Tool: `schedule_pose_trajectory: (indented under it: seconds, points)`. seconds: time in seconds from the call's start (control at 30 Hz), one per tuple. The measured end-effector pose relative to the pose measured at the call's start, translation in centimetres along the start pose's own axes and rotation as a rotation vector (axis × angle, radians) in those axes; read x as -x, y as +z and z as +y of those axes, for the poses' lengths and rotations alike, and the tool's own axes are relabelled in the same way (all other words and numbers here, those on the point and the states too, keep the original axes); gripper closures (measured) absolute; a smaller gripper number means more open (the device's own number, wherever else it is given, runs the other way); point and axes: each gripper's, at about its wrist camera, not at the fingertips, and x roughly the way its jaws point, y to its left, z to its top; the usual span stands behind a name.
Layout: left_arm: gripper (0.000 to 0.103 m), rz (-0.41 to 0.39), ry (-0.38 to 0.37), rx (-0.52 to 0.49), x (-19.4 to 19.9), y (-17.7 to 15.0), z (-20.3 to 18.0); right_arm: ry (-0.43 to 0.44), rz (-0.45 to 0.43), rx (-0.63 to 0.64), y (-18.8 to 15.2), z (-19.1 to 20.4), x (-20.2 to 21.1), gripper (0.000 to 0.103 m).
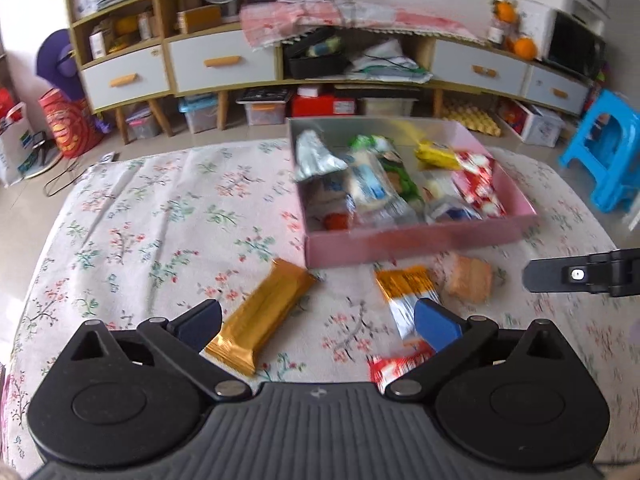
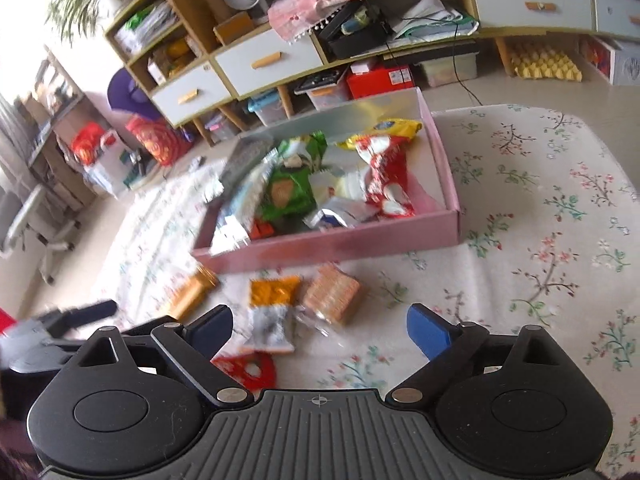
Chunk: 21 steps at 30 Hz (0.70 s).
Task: Organize snacks
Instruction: 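Withdraw both tools back over the remaining snacks on the table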
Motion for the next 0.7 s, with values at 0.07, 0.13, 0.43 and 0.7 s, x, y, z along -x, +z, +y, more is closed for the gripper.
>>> schedule_pose_trajectory:
  seconds: [0.07, 0.13, 0.43, 0.7]
  points:
    - [0.000, 0.015, -0.022, -0.027, -0.3, -0.6, -0.2, -0.025, 0.003, 0.043, -0.6, 0.0, -0.3, 0.007]
    - [0.000, 0.028, -0.051, -0.048, -0.7, -1.1, -0.3, -0.049, -0.004, 0.077, -1.2, -0.3, -0.6, 0.007]
    - [0.000, 0.027, -0.156, -0.199, -1.9, -3.4, -2.0, -0.108, -0.042, 0.277, -2.1, -0.5, -3.0, 0.007]
    - [0.008, 0.036, -0.265, -0.252, -3.1, -4.1, -3.0, -0.089, -0.063, 0.336, -1.7, -0.9, -5.4, 0.007]
